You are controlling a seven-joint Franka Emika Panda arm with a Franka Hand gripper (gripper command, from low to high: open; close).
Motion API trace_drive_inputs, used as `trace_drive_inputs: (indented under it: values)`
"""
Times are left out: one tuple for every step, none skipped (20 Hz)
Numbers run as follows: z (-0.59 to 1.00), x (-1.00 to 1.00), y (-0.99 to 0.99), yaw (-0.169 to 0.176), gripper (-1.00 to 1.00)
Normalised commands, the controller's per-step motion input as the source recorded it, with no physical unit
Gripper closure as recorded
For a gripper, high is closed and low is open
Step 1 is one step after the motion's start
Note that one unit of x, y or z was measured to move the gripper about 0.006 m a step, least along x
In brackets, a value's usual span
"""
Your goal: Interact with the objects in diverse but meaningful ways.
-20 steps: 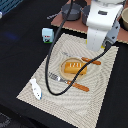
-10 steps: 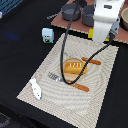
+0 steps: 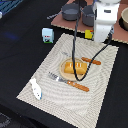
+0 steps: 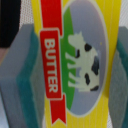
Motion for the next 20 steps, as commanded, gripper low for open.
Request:
trace_drive_inputs:
  values:
    - [-0.55, -0.44, 0.01, 0.102, 1.0]
    - [-0.52, -0.43, 0.05, 0.102, 1.0]
    - [-0.52, -0.41, 0.06, 0.104, 1.0]
    - [-0.48, -0.46, 0.06, 0.102, 1.0]
    - [-0.45, -0.43, 0.09, 0.107, 1.0]
    - [-0.44, -0.4, 0.1, 0.109, 1.0]
    - [-0.4, -0.42, 0.11, 0.107, 1.0]
    - [-0.36, -0.44, 0.09, 0.105, -1.0]
    - [-0.3, -0.42, 0.14, 0.104, -1.0]
    - [-0.25, -0.41, 0.14, 0.105, -1.0]
    - [-0.21, -0.43, 0.14, 0.104, -1.0]
    - [-0.18, -0.43, 0.15, 0.104, -1.0]
    - [-0.15, -0.4, 0.17, 0.107, -1.0]
    - [-0.11, -0.39, 0.17, 0.108, -1.0]
    - [-0.1, -0.39, 0.16, 0.108, -1.0]
    - [-0.07, -0.39, 0.16, 0.108, -1.0]
    - [0.0, -0.36, 0.19, 0.109, -1.0]
    - [0.0, -0.37, 0.18, 0.106, -1.0]
    - [0.09, -0.43, 0.17, 0.099, -1.0]
    - [0.23, -0.55, 0.16, 0.081, -1.0]
